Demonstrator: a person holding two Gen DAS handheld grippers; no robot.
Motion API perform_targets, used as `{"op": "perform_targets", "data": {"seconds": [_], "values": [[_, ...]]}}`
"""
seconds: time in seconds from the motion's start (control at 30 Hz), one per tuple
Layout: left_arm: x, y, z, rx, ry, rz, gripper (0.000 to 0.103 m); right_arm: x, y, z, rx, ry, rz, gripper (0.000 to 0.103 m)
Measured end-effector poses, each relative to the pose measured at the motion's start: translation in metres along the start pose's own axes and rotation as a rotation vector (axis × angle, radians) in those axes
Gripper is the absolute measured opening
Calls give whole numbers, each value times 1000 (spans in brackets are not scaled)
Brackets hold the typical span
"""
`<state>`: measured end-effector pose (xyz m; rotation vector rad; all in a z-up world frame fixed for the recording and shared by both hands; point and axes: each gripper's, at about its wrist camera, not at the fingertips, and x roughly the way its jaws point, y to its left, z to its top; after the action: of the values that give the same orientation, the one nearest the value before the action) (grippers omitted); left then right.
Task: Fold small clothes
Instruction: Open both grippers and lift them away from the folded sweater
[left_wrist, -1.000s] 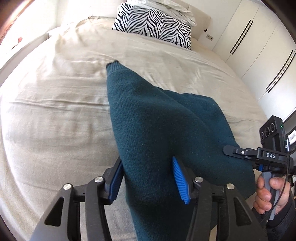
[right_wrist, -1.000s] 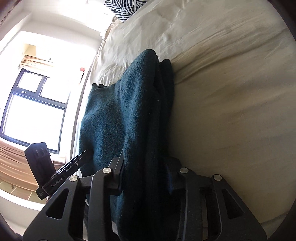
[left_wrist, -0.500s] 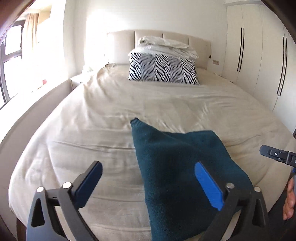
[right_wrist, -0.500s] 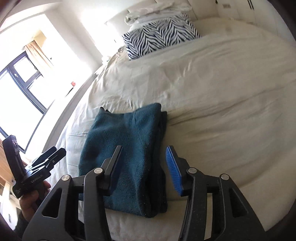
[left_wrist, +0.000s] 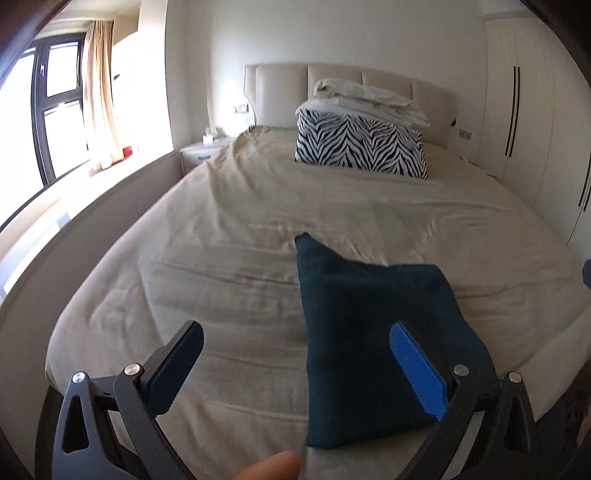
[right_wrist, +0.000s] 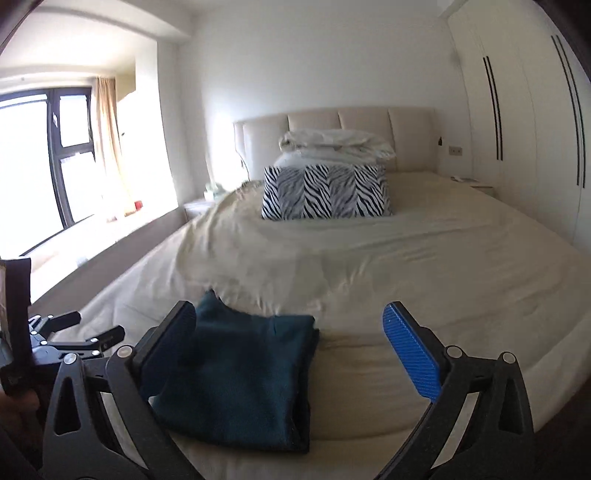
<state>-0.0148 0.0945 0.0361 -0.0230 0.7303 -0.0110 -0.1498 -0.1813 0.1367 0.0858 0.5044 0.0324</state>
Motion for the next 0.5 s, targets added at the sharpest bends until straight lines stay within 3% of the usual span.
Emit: {"op": "perform_targets", "data": {"seconds": [0.2, 0.5], "values": [[22, -10, -35, 11, 107, -13, 103, 37, 8, -51, 40, 175, -39, 103], [29, -4, -46, -3, 142, -17, 103, 74, 8, -82, 40, 322, -114, 103]]}}
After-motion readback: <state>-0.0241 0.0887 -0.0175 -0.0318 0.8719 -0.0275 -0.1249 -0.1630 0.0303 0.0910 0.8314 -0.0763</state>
